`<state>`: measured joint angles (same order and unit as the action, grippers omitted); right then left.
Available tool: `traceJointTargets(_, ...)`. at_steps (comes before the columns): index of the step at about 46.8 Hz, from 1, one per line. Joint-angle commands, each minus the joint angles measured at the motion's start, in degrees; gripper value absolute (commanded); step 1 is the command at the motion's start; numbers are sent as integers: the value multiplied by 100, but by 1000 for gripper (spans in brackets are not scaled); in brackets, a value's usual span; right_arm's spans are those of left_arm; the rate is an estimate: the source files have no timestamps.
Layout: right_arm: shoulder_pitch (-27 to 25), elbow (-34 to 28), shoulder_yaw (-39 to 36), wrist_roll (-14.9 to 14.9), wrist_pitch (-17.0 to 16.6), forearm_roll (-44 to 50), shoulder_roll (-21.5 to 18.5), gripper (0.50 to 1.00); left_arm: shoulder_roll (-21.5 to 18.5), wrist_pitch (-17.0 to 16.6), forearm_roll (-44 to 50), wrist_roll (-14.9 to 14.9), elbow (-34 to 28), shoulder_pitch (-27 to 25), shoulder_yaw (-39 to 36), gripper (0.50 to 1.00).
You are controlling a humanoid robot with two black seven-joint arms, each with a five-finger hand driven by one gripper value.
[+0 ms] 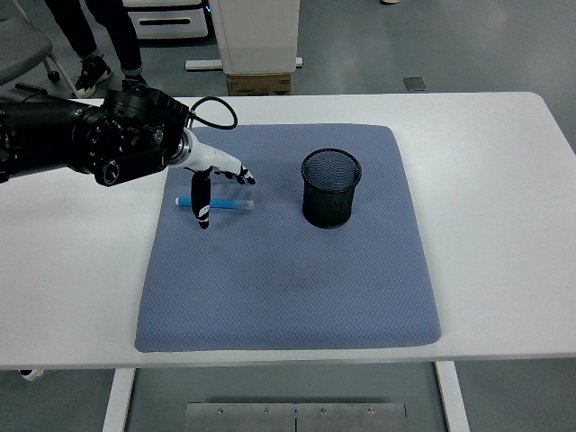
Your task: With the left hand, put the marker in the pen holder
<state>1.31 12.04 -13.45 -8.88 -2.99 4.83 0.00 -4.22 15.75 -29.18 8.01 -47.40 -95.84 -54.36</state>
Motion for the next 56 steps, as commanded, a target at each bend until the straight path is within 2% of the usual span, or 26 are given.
traceJointTargets(1, 0, 0, 0, -9, 0, 0, 0, 1000, 26, 16, 0, -1, -6, 4, -48, 1000)
traceJointTargets(4, 0, 0, 0, 0, 0, 0, 0, 1000, 70, 16, -9, -1, 2, 4, -48, 1000)
traceJointTargets(14, 0, 0, 0, 0, 0, 0, 0, 1000, 123, 33, -343, -1, -6, 4, -57, 865)
traceJointTargets(20, 0, 0, 0, 0, 0, 0, 0, 1000, 132, 33, -352, -1, -6, -14, -57, 812)
traceJointTargets(35, 0, 0, 0, 0, 0, 0, 0, 1000, 149, 33, -457, -1, 2, -32, -57, 757)
traceJointTargets(41, 0, 0, 0, 0, 0, 0, 0, 1000, 184, 24, -466, -88, 2, -40, -57, 716)
traceJointTargets(47, 0, 0, 0, 0, 0, 0, 0, 1000, 184, 16, -466, -203, 2, -49, -57, 713)
traceJointTargets(56, 0, 0, 0, 0, 0, 0, 0, 1000, 184, -11, -466, -212, 2, -93, -48, 713)
